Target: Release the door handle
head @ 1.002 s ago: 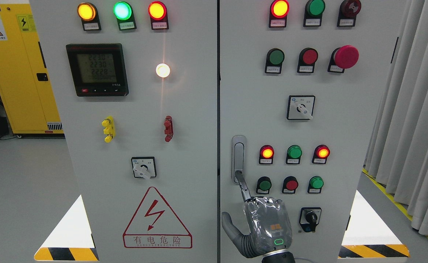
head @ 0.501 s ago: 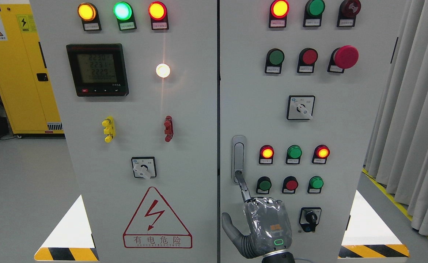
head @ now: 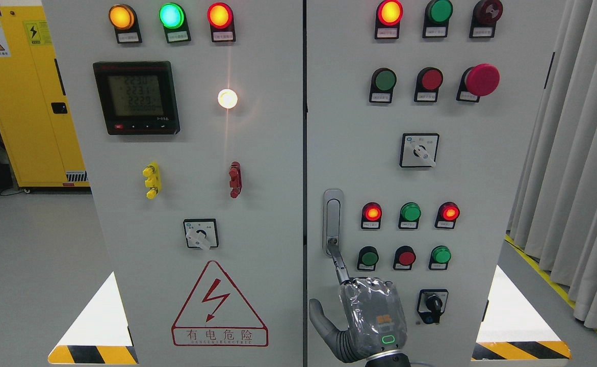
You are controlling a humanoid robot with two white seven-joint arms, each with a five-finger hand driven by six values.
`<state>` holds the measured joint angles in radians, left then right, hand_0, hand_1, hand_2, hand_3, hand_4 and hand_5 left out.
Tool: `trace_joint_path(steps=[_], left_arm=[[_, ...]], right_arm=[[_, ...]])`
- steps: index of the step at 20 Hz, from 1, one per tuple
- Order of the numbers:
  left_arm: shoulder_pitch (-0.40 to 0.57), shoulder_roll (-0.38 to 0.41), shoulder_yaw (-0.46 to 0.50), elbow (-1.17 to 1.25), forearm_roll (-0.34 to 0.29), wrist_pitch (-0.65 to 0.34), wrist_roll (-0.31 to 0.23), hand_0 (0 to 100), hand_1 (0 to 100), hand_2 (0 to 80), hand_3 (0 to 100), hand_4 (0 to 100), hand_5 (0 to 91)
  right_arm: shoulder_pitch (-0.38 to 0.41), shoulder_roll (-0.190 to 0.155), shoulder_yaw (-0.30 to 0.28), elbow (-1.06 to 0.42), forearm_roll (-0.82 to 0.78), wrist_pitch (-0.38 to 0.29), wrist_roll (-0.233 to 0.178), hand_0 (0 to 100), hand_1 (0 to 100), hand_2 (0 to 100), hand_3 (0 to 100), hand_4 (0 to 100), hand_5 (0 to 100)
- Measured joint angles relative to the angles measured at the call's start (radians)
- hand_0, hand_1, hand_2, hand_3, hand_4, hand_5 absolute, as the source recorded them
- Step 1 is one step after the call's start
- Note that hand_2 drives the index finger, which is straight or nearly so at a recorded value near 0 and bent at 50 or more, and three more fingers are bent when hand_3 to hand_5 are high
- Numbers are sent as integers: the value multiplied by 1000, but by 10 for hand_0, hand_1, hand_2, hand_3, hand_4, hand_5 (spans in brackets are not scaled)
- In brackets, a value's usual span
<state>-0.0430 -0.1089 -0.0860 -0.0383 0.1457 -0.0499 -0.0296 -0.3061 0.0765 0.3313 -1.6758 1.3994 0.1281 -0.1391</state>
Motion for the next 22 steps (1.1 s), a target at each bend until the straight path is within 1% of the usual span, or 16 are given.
trace_joint_path(steps=[22], left_arm=[[0, 0, 0, 0, 0, 0, 0, 120, 556, 0, 0, 0, 0]], right_arm=[[16, -1, -4, -1, -2, 0, 12, 495, 338, 53, 1000, 1000, 1000]])
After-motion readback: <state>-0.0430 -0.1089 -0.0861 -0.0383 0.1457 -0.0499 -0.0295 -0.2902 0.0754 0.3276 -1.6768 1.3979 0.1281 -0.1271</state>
